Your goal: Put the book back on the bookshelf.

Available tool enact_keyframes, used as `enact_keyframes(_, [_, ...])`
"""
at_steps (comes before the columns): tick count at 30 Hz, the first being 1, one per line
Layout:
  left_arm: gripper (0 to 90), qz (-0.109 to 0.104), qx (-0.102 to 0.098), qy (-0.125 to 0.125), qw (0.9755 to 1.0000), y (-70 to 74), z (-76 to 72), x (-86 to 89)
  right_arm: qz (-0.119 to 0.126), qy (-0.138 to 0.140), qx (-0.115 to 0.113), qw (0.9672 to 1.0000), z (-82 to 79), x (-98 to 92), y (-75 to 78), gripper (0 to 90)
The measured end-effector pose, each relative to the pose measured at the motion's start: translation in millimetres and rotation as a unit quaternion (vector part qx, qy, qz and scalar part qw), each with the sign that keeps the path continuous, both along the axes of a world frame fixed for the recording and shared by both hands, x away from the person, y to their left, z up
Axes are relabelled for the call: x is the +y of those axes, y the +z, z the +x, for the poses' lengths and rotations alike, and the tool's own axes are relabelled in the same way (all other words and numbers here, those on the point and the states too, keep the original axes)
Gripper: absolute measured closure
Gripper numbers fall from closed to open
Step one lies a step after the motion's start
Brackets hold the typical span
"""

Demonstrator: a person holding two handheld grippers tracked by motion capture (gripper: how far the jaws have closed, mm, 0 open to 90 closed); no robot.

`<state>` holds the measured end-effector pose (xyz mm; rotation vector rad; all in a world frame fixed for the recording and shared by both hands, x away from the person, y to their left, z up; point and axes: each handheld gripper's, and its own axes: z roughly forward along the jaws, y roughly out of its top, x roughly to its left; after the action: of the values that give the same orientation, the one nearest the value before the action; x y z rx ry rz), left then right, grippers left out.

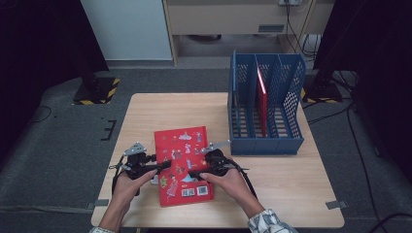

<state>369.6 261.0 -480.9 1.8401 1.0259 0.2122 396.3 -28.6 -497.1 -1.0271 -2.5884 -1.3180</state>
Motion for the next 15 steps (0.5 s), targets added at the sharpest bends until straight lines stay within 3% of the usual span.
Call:
enact_keyframes(5, [44.9, -0.012, -0.019, 0.001, 0.9997, 11.2, -5.9, 0.0, 0.015, -0.003, -0.008, 0.9999, -2.2, -7.5, 11.3, 39.2])
enact_keyframes(8, [47.2, -0.018, -0.021, -0.001, 0.9996, 17.0, -9.5, 0.3, 0.026, -0.004, -0.004, 0.9997, -4.3, -12.3, 17.1, 44.8])
enact_keyframes(12, [53.1, -0.05, -0.02, -0.002, 0.9985, 26.8, -13.8, 2.6, 0.045, 0.001, -0.008, 0.999, -7.4, -18.8, 24.6, 51.6])
enact_keyframes(15, [55.1, -0.05, -0.031, -0.006, 0.9983, 35.6, -17.1, 2.1, 0.059, 0.007, -0.012, 0.9982, -9.5, -21.4, 30.4, 55.0])
